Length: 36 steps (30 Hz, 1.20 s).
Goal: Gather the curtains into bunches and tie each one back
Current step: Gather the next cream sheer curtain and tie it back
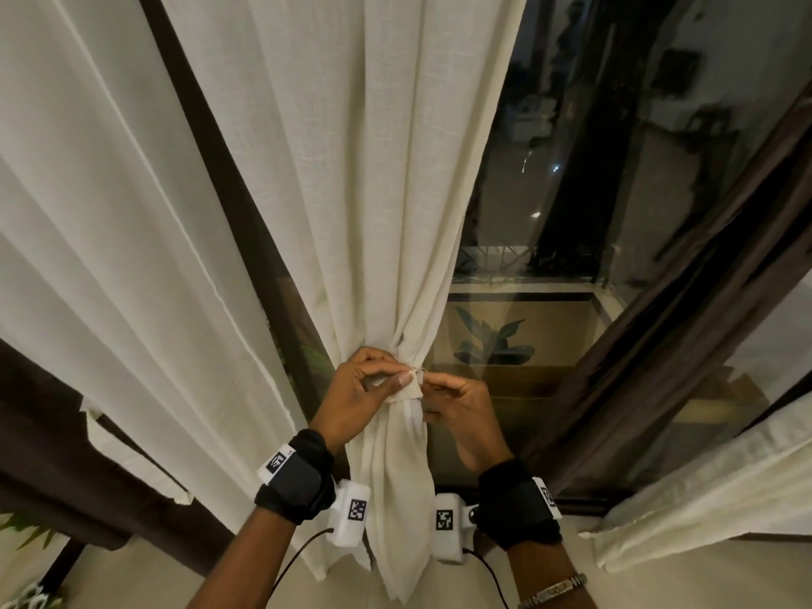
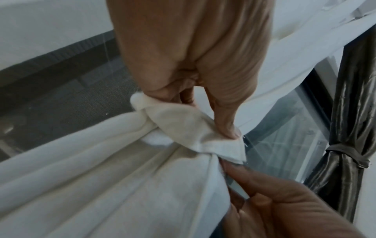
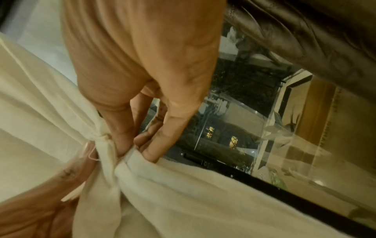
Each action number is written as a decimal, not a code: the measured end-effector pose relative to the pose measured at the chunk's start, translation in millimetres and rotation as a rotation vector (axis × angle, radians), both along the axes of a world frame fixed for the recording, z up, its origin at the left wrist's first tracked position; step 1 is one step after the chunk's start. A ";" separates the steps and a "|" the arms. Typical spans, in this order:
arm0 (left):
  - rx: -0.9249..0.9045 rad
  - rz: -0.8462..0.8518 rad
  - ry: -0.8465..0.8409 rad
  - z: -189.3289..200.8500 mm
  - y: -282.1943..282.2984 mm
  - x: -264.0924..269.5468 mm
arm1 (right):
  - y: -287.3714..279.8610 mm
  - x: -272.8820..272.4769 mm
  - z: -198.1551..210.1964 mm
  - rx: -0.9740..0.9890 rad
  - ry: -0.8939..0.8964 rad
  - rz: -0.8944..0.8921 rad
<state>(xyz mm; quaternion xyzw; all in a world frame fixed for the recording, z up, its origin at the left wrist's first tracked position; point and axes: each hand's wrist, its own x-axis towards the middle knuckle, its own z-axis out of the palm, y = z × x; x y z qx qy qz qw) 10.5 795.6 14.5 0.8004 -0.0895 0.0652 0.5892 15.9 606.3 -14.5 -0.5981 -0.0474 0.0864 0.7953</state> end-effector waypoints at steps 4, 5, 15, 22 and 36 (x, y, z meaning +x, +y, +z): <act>-0.008 0.020 -0.011 0.3 1.3 0.2 | -6.3 -1.0 1.8 -0.032 -0.025 0.062; 0.002 0.040 -0.035 0.1 -0.4 -0.6 | -7.1 -0.8 2.1 -0.051 -0.033 0.074; 0.155 0.272 -0.135 -1.5 -27.6 -13.6 | -24.5 3.9 5.9 -0.136 -0.074 0.125; 0.120 0.296 -0.307 17.7 -18.9 -34.2 | -33.8 15.5 -3.1 -0.142 -0.055 -0.013; -0.075 0.484 -0.485 146.8 13.3 17.8 | -8.7 40.0 196.1 -0.219 -0.523 -0.216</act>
